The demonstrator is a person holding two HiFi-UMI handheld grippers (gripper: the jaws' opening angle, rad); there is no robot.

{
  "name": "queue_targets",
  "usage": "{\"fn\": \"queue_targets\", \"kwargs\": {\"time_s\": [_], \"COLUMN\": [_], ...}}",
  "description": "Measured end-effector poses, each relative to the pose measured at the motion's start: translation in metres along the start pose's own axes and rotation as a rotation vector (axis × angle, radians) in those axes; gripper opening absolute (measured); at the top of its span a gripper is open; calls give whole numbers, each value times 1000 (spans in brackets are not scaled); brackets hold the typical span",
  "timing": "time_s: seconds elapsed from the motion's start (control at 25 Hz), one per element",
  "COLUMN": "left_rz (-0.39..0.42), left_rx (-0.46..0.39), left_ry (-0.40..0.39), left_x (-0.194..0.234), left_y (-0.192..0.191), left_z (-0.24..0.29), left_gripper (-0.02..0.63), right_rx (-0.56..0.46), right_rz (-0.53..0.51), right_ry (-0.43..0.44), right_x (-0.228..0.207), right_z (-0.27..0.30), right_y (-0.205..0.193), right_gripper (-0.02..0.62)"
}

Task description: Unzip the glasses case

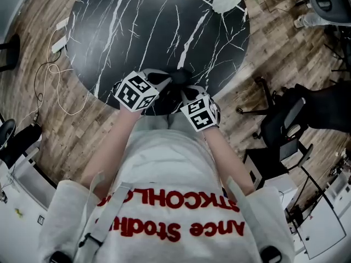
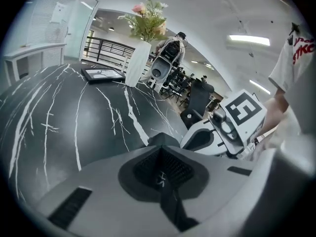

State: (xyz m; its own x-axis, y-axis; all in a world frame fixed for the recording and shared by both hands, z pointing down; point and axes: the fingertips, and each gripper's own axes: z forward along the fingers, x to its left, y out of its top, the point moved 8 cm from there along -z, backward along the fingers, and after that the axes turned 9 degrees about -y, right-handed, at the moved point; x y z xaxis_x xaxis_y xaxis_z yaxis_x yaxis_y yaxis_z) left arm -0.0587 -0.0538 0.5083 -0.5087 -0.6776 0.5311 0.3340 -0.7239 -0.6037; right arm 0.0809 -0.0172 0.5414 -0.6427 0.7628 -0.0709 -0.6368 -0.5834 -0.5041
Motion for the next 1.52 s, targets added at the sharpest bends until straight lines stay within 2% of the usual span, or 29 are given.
{"fn": "queue_targets", "kwargs": {"time_s": [0.12,0.24,0.32,0.44,0.72,0.96,1.04,1.12,1.2,1.28,1.4,1.52], "left_rz": [7,14,19,13,14,17,16,16,19,5,-40,-7], "left_rx": [11,24,24,9,14,27,26,13,-17,-74,-214,-327], "left_ry": [-6,-11,-6,6,8,2,3,0,-2,-3,17,69], "left_x": [-1,-4,-7,-6,-3,-2,-1,0,2,5,9,11], "left_y": [-2,-3,-4,-4,-3,-2,-2,-1,-1,-1,7,24], "left_z": [1,2,2,2,2,2,2,1,-1,-7,-27,-52], "left_gripper": [8,8,8,6,6,8,7,6,8,7,8,8], "right_rx": [13,23,31,37,80,138,134,127,119,90,-8,-151], "right_rz": [-86,-290,-429,-580,-831,-1091,-1137,-1135,-1052,-913,-676,-433], "right_ry": [-34,-39,-15,54,172,188,167,137,106,54,-57,-138], "right_x": [-21,-37,-44,-52,-59,-53,-51,-51,-53,-60,-78,-94], "right_z": [0,6,11,16,24,31,34,35,34,30,10,-22], "right_y": [-1,8,16,29,53,66,70,71,70,71,77,92], "right_gripper": [15,14,15,14,15,15,15,16,18,20,20,18]}}
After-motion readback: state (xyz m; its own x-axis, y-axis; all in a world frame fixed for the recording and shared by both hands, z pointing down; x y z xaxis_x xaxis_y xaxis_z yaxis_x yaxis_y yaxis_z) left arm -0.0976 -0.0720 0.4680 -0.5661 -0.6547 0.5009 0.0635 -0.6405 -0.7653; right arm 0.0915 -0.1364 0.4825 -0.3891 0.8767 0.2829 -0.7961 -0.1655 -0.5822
